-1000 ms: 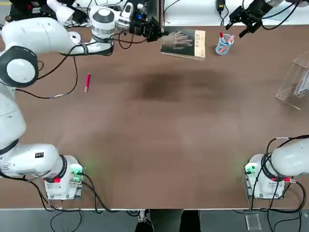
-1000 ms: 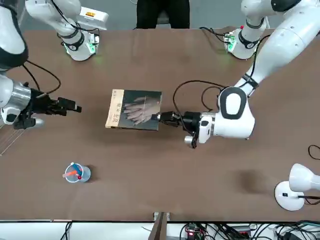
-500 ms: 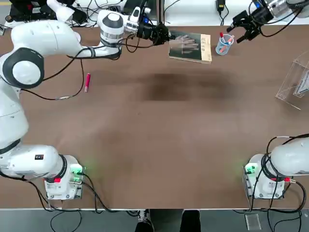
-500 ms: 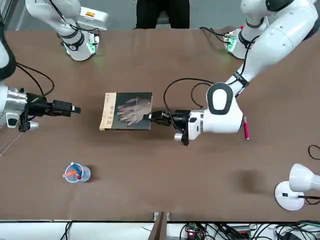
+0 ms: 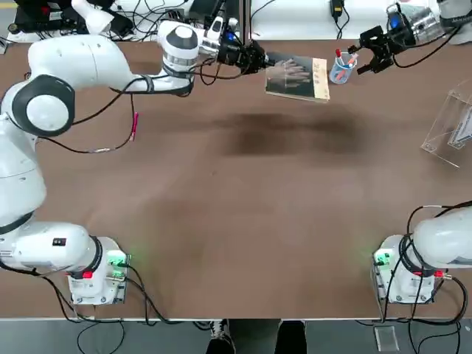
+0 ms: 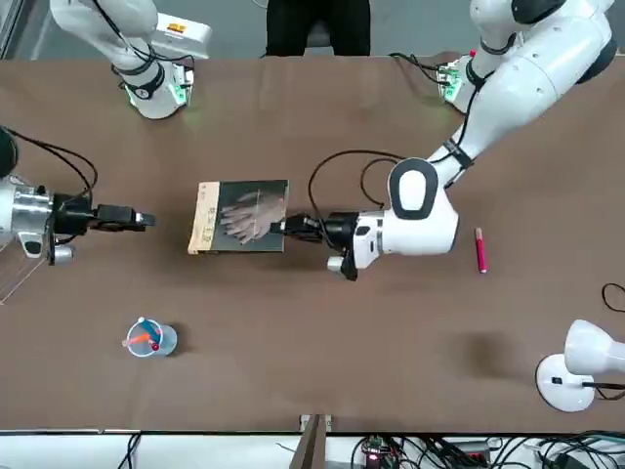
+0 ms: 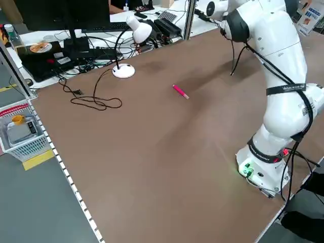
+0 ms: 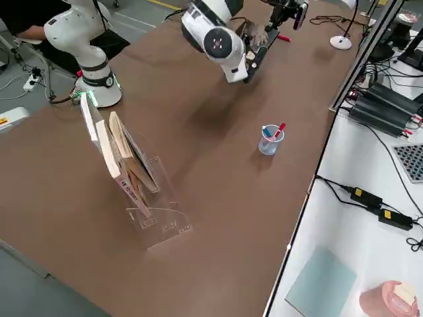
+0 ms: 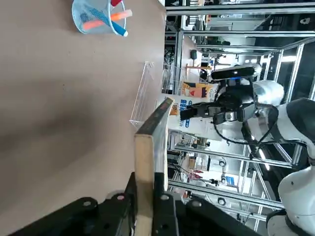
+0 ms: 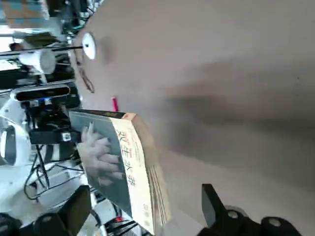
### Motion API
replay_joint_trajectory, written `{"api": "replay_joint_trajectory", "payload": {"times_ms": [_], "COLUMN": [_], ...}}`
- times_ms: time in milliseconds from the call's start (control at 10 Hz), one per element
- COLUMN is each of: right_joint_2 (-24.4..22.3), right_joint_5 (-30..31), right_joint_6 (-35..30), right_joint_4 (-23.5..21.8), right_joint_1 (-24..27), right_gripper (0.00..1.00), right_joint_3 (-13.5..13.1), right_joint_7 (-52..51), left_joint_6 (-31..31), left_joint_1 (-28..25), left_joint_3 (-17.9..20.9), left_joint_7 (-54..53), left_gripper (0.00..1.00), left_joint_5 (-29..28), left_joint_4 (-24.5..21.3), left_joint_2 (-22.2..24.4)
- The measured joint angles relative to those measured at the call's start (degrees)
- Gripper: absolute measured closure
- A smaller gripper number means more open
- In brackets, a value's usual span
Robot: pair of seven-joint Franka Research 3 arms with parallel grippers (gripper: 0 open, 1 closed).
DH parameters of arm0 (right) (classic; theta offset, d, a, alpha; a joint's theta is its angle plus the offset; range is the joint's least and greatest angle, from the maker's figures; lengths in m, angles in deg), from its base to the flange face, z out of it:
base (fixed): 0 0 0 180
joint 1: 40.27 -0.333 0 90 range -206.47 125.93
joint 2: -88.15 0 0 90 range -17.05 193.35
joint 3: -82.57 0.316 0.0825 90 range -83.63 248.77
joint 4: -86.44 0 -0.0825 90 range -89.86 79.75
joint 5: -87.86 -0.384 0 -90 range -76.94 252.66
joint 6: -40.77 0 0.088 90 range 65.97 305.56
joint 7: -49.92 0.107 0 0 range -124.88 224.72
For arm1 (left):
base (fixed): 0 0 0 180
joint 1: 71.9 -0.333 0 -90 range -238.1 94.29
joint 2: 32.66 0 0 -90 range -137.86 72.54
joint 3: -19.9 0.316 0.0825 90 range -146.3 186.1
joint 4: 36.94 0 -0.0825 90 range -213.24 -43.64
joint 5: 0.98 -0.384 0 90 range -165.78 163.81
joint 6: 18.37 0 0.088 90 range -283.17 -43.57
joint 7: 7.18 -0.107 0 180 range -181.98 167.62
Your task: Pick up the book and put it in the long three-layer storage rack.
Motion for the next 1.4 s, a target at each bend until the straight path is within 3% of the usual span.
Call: {"api": "replay_joint_trajectory", "payload": {"times_ms": [400, 700, 1100, 1400], "right_joint_2": [3.76, 5.86, 7.07, 7.1], "right_joint_5": [-5.84, -11.66, -20.74, -22.58], "right_joint_6": [-1.76, -3.54, -5.38, -5.54], "right_joint_4": [-0.96, -1.96, -3.97, -4.47], "right_joint_1": [1.13, 1.76, 1.19, 0.68], "right_gripper": [0.0, 0.0, 0.0, 0.0], "right_joint_3": [0.0, 0.0, 0.56, 0.64], "right_joint_7": [-3.88, -6.6, -6.95, -6.93], "left_joint_6": [-0.78, -1.31, -5.27, -6.1], "left_joint_1": [0.19, 0.2, 1.65, 2.8], "left_joint_3": [0.27, 0.64, 0.6, 0.64], "left_joint_7": [0.0, -0.35, -1.04, -1.04], "left_gripper": [1.0, 1.0, 1.0, 1.0], "left_joint_5": [1.02, 6.27, 9.93, 10.4], "left_joint_4": [0.73, 1.75, 2.65, 3.23], "left_joint_2": [-0.47, -0.48, -0.49, -0.65]}}
